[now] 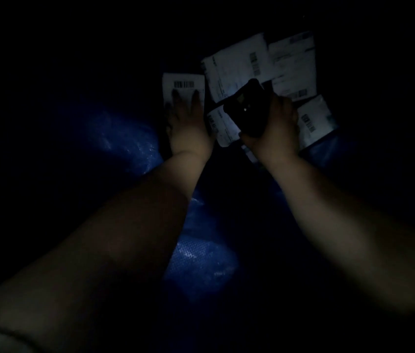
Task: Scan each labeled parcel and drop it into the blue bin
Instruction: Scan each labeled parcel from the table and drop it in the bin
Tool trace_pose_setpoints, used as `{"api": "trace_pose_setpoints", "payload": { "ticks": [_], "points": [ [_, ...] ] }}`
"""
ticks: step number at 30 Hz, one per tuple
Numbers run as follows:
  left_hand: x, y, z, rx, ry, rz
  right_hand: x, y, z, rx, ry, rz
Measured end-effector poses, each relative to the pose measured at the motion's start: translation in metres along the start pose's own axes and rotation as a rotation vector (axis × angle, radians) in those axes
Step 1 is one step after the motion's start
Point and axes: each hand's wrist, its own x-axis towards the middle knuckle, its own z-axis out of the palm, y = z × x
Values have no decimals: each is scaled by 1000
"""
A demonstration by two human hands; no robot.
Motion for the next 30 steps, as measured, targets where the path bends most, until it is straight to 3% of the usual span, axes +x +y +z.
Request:
{"api": "trace_pose_setpoints", "payload": {
  "ticks": [5, 11, 14, 23, 30],
  "points": [
    [-43, 25, -64, 73, 110, 289, -45, -35, -54, 54, 110, 103],
    [-144, 67, -171, -213, 161, 206, -128, -102, -161, 151, 251, 216],
    [-207, 70, -228, -229, 199, 267, -183, -136, -219, 174, 302, 216],
    [-356, 48, -412, -261, 480, 463, -349, -237, -376, 163, 296, 79],
    [-434, 53, -508, -259, 525, 572, -429, -301, -472, 80, 361, -93]
  ]
}}
